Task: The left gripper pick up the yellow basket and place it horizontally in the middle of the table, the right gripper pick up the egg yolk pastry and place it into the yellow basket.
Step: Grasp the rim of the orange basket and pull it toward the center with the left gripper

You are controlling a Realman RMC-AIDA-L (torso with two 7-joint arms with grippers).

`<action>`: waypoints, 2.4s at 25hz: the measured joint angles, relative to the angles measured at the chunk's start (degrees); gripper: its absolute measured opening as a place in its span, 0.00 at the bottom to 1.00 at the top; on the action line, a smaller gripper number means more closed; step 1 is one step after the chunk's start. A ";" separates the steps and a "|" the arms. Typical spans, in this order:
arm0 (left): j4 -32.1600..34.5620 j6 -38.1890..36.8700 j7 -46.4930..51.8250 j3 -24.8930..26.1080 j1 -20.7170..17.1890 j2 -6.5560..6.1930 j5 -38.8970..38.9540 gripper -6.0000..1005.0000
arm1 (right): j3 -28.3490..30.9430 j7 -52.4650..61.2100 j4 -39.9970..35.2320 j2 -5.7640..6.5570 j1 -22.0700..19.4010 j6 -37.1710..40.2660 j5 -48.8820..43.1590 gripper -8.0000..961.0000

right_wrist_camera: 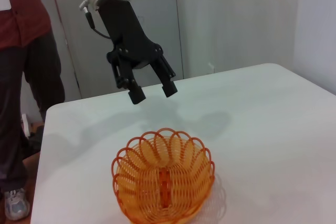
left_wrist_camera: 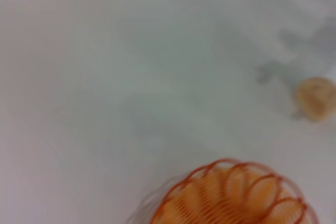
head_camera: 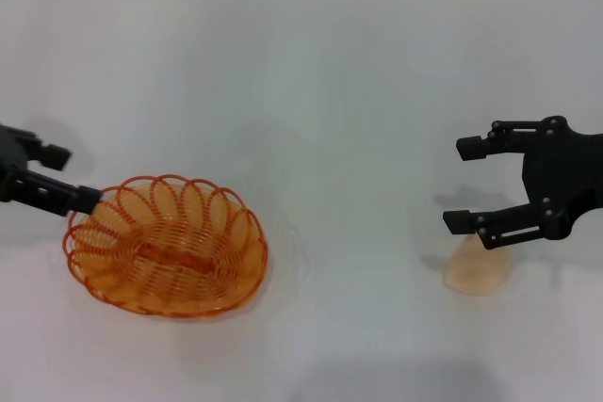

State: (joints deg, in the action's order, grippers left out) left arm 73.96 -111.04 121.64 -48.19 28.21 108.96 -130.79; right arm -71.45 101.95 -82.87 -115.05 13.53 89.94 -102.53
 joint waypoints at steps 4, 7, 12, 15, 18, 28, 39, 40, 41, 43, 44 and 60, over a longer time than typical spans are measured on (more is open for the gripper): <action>-0.24 -0.02 3.06 0.81 0.90 -0.56 -5.75 0.84 | 0.00 0.00 0.12 -0.01 0.48 -0.07 0.08 0.91; -1.48 0.25 4.65 0.81 1.75 -0.33 -10.13 0.84 | 0.00 0.02 0.16 -0.06 0.63 -0.11 0.42 0.91; -5.77 1.94 5.71 0.92 3.56 0.52 -15.08 0.83 | -0.01 0.01 0.24 -0.08 0.68 -0.20 0.80 0.91; -8.37 3.65 6.47 1.19 4.58 1.07 -16.90 0.83 | -0.19 0.02 0.25 -0.09 0.69 -0.22 0.85 0.91; -10.80 5.62 8.22 1.33 5.36 1.84 -18.80 0.83 | -0.56 0.09 0.25 -0.09 0.71 -0.28 0.85 0.91; -12.20 8.65 14.21 1.21 6.11 3.11 -20.99 0.81 | -0.66 0.20 0.28 -0.09 0.70 -0.31 1.44 0.90; -12.73 10.22 19.45 0.88 6.24 4.13 -21.14 0.80 | -0.71 0.26 0.34 -0.09 0.70 -0.20 1.46 0.90; -12.90 10.25 19.68 0.86 6.24 4.26 -21.15 0.80 | -0.71 0.26 0.34 -0.09 0.70 -0.20 1.46 0.90; -13.01 10.29 19.86 0.85 6.24 4.35 -21.16 0.80 | -0.71 0.26 0.34 -0.09 0.71 -0.20 1.46 0.90; -13.29 10.38 20.29 0.84 6.25 4.52 -21.21 0.80 | -0.71 0.26 0.34 -0.08 0.70 -0.20 1.46 0.90; -13.42 10.43 20.42 0.83 6.25 4.53 -21.23 0.80 | -0.71 0.26 0.34 -0.09 0.70 -0.20 1.46 0.90; -17.23 11.62 20.68 0.73 7.70 4.76 -22.52 0.62 | -0.71 0.03 0.82 -0.09 0.71 -0.11 1.45 0.90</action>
State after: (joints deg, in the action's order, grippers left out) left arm 56.73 -99.42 142.32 -47.46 35.91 113.71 -153.31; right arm -72.16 101.98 -82.05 -115.14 14.24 89.83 -101.07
